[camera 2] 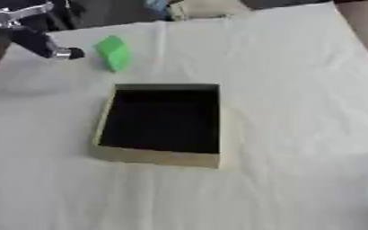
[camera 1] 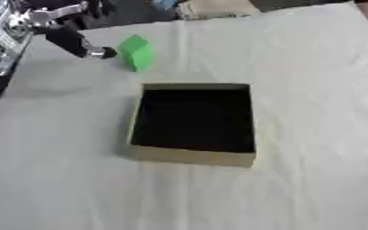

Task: Pick up objects on the table and place them in the box.

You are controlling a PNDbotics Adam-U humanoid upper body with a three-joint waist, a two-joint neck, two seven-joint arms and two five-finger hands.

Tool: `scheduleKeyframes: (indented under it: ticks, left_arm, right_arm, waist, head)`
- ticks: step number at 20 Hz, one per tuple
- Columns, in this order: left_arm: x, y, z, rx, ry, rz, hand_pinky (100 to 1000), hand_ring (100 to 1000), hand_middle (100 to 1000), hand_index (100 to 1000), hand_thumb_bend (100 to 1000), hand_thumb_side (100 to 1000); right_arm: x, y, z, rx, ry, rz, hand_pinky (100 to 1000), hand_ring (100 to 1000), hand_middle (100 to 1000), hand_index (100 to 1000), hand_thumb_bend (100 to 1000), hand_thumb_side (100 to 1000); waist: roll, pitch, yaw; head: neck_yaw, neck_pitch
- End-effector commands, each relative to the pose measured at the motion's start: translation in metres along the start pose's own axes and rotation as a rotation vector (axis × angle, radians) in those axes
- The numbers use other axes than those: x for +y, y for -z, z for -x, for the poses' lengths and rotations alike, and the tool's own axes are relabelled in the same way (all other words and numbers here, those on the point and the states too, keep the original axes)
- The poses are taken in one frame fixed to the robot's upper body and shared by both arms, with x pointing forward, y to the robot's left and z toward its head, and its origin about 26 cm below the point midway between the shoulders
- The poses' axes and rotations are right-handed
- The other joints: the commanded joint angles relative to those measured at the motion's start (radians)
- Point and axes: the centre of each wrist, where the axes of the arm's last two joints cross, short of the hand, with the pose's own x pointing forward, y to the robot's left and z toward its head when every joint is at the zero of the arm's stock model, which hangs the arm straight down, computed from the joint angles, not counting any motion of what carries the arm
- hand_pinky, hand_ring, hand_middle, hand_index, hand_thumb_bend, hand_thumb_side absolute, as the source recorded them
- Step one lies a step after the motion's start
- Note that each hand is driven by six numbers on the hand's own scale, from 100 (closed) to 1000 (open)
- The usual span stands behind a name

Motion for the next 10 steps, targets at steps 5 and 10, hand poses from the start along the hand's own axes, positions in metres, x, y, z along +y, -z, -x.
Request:
scheduleKeyframes:
  ticks: [5, 10]
  left_arm:
    - [-0.005, 0.013, 0.014, 0.143, 0.004, 0.001, 759, 750, 760, 934, 474, 602]
    - [-0.021, 0.025, 0.017, 0.215, -0.048, 0.005, 756, 744, 756, 935, 451, 616]
  right_arm:
    - [-0.003, 0.006, -0.005, -0.023, -0.008, -0.025, 806, 842, 785, 895, 100, 649]
    - [-0.002, 0.006, -0.005, -0.023, -0.004, -0.034, 806, 840, 785, 894, 100, 650]
  waist:
    - [-0.001, -0.017, -0.011]
    - [0.000, -0.017, -0.017]
  head:
    - [-0.001, -0.013]
    - [-0.001, -0.018]
